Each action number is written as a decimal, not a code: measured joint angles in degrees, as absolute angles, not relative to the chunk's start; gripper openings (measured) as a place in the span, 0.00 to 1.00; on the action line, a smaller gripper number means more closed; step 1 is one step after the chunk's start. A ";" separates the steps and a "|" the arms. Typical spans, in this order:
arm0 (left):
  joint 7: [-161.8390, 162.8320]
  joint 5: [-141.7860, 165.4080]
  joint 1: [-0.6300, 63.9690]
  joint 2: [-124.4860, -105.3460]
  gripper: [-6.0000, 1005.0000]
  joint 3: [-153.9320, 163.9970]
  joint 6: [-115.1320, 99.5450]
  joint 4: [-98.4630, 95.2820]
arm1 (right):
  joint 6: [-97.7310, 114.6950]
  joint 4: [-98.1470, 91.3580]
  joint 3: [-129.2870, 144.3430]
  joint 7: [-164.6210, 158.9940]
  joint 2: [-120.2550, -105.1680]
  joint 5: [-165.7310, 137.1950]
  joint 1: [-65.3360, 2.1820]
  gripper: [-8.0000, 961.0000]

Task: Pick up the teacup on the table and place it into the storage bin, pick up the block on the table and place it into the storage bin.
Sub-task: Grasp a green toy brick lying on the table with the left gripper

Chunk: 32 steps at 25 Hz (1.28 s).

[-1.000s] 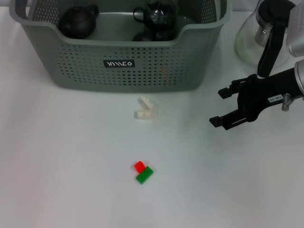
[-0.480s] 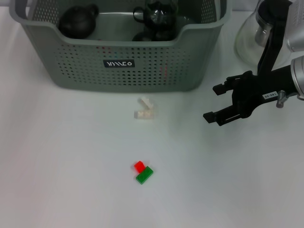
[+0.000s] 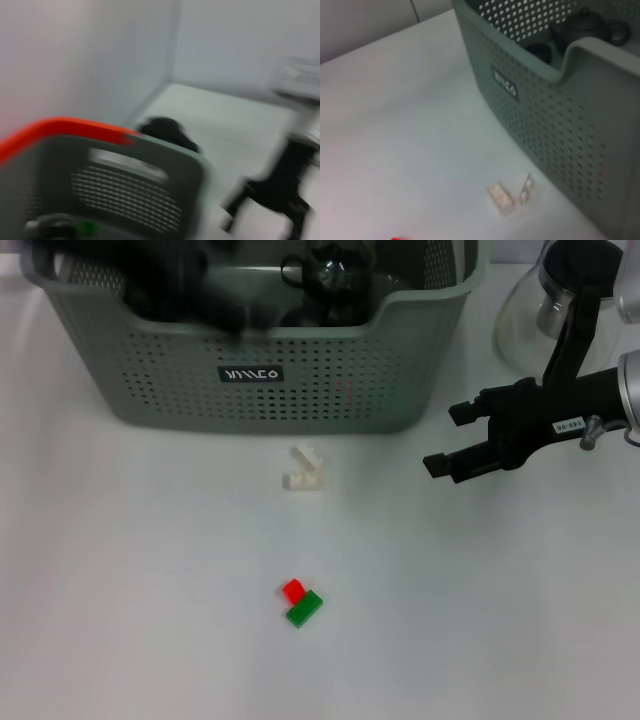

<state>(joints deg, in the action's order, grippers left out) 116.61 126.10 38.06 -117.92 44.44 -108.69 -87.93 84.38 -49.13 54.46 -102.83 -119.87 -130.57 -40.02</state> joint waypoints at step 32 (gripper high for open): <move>90.91 144.04 40.07 -123.87 0.96 89.09 -107.80 -80.61 | 80.69 -43.91 52.90 -104.45 -120.12 -124.57 -40.19 0.98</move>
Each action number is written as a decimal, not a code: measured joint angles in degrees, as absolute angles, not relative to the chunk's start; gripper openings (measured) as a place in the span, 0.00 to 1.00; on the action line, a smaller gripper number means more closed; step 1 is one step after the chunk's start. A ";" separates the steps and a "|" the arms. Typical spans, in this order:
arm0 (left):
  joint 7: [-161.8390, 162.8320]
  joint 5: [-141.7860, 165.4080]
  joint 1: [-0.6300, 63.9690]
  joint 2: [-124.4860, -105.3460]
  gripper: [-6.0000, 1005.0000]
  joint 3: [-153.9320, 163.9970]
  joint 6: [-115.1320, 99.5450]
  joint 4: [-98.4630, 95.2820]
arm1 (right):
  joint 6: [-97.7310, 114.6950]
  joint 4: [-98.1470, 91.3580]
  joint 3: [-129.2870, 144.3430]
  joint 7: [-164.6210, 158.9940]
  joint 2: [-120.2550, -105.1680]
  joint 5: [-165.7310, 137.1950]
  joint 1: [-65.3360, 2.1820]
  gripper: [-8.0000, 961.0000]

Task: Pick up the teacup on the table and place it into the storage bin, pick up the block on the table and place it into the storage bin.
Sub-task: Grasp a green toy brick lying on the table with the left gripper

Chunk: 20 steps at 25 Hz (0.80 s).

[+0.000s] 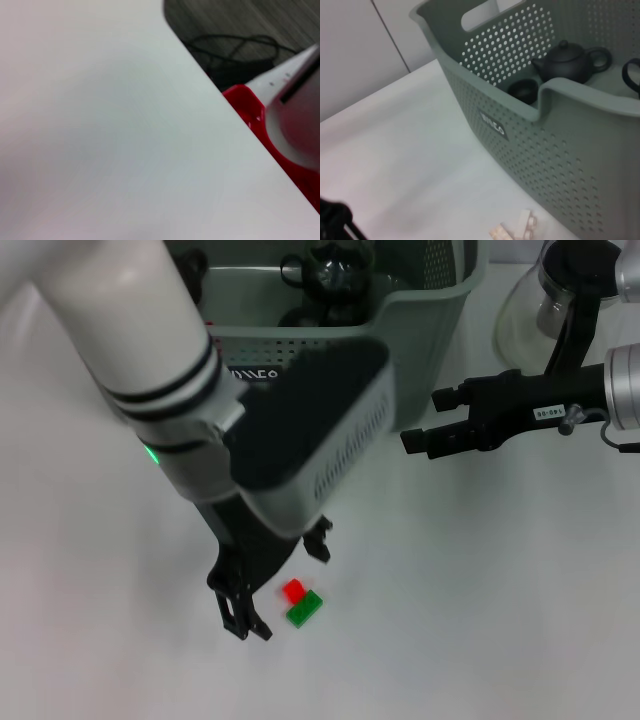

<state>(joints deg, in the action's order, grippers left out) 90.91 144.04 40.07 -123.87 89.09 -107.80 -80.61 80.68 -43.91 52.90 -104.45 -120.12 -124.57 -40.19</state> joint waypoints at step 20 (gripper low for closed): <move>91.90 145.65 41.00 -124.61 0.91 106.00 -92.88 -74.11 | 78.21 -43.24 53.17 -103.64 -120.14 -123.73 -39.82 0.98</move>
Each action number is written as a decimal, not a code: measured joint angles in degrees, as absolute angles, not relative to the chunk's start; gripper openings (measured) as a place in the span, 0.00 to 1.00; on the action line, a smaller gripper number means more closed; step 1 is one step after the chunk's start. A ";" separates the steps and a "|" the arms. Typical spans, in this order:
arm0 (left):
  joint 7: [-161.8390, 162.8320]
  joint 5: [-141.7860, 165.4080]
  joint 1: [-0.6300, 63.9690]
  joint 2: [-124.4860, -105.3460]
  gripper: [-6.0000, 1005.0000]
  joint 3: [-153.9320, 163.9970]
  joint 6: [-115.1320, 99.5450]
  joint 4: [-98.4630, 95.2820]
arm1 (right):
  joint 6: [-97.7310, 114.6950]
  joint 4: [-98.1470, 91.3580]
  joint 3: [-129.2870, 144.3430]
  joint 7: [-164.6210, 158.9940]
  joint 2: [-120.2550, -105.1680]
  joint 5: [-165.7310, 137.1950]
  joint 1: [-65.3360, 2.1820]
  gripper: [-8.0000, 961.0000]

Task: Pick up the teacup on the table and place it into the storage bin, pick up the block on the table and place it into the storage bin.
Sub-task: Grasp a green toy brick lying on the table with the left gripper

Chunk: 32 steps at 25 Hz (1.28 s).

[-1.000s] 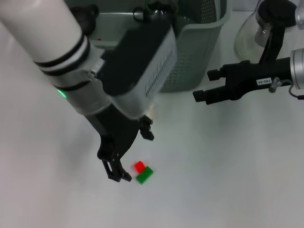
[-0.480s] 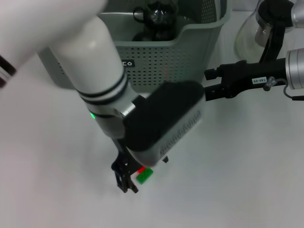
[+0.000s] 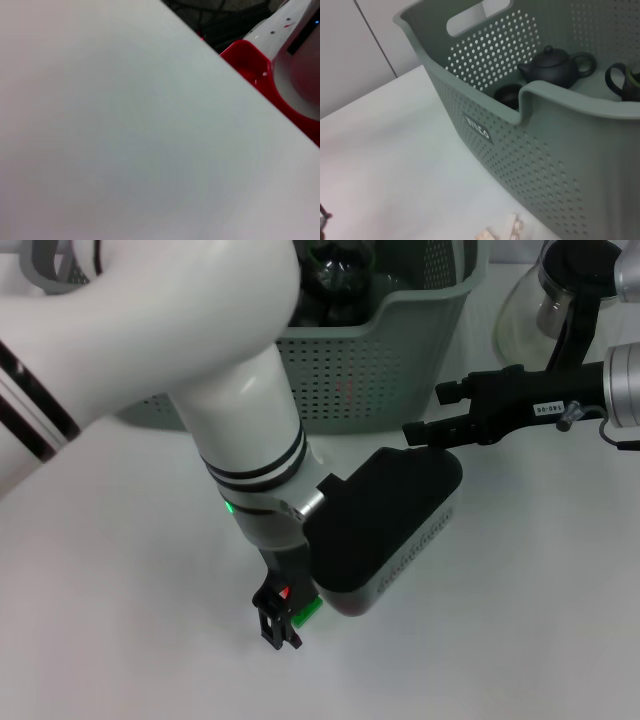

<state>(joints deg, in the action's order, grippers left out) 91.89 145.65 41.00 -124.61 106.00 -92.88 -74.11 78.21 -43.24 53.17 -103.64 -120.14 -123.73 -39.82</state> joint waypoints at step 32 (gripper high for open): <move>96.19 148.44 40.97 -124.81 0.61 110.39 -88.67 -71.29 | 77.02 -42.44 53.35 -102.19 -120.15 -123.75 -39.82 0.98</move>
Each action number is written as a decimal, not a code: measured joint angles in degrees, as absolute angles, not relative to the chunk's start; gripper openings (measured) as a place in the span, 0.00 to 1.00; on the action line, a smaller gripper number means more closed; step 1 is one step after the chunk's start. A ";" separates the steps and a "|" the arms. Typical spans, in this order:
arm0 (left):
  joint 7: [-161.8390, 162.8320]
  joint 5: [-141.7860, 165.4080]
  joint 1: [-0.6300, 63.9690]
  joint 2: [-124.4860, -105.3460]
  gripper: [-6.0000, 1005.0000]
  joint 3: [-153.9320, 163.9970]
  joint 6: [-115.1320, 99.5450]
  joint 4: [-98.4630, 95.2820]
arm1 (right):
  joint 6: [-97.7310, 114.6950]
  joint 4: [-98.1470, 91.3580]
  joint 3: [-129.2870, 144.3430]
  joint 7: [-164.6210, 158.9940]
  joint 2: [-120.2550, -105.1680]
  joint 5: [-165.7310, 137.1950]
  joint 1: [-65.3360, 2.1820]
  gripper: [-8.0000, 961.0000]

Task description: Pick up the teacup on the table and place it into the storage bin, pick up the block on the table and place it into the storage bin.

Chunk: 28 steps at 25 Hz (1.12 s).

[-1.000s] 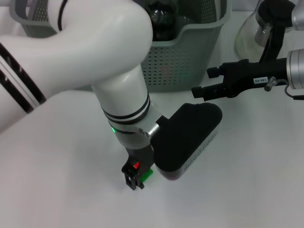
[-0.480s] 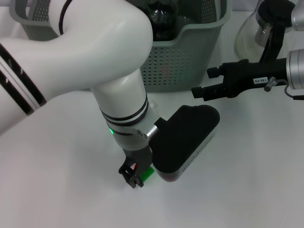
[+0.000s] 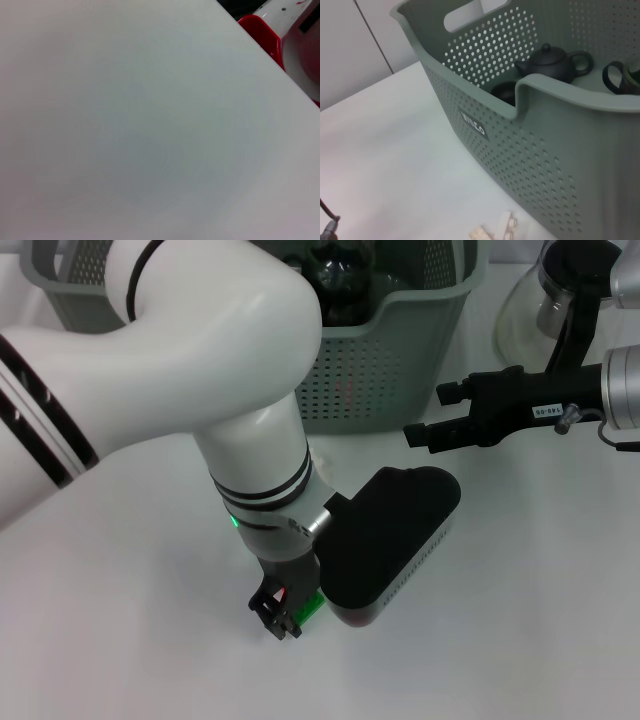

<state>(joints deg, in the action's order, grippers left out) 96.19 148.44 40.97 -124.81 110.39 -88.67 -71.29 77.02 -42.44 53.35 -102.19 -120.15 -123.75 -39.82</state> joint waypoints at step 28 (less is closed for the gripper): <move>98.58 146.63 41.52 -124.68 0.41 98.48 -99.70 -78.25 | 76.93 -42.18 53.35 -101.98 -120.10 -123.75 -39.45 0.98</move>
<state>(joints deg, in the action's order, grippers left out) 98.58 146.63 41.52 -124.68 98.48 -99.70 -78.25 76.93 -42.18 53.35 -101.98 -120.10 -123.75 -39.45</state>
